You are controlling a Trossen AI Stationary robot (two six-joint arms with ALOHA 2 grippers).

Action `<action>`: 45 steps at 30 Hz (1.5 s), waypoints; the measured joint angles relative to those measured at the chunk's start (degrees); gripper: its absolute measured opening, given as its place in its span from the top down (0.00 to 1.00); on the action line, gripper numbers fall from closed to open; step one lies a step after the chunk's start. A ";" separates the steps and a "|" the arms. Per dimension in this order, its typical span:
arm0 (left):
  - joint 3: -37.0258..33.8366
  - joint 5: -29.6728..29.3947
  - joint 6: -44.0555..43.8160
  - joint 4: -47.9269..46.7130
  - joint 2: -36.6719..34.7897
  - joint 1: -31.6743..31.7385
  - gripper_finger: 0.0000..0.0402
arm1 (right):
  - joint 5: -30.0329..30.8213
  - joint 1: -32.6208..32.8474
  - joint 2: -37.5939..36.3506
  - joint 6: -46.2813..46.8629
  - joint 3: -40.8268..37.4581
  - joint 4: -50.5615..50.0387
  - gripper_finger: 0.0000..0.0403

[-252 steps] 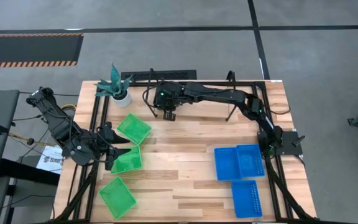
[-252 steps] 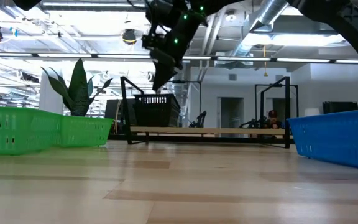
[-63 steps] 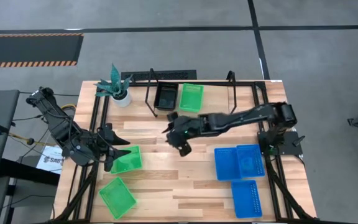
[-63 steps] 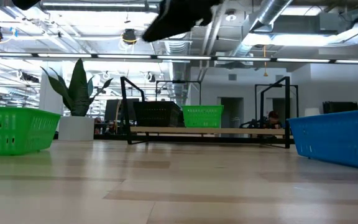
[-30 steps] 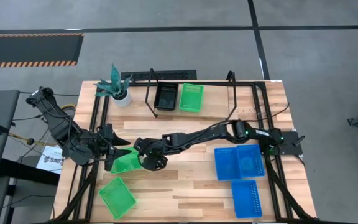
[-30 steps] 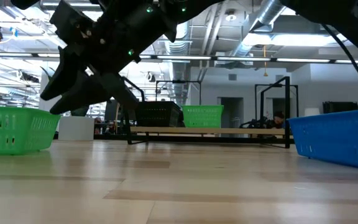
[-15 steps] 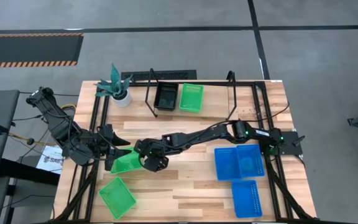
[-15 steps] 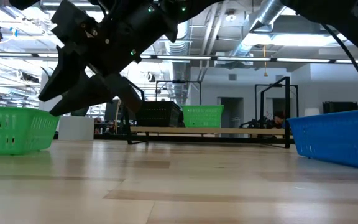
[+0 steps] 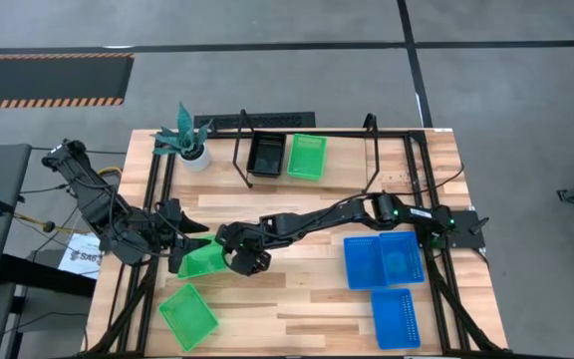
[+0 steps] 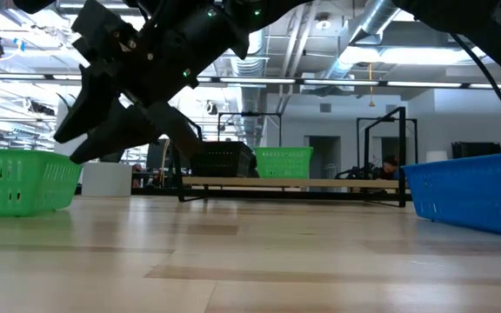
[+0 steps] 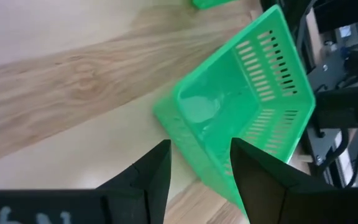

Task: Stack baskets on shelf by color
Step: Stack the top green basket on top of the other green basket on the shelf

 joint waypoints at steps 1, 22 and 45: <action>0.00 -0.02 0.00 0.00 0.00 0.00 0.58 | -0.03 0.02 0.00 -0.25 0.02 0.42 0.54; 0.00 2.46 -5.86 0.24 5.42 0.00 0.58 | 7.16 1.06 3.82 -0.26 0.00 0.01 0.54; -0.39 -5.52 -31.00 -27.03 6.38 0.04 0.58 | 16.96 4.93 -1.28 15.67 -0.10 -7.58 0.67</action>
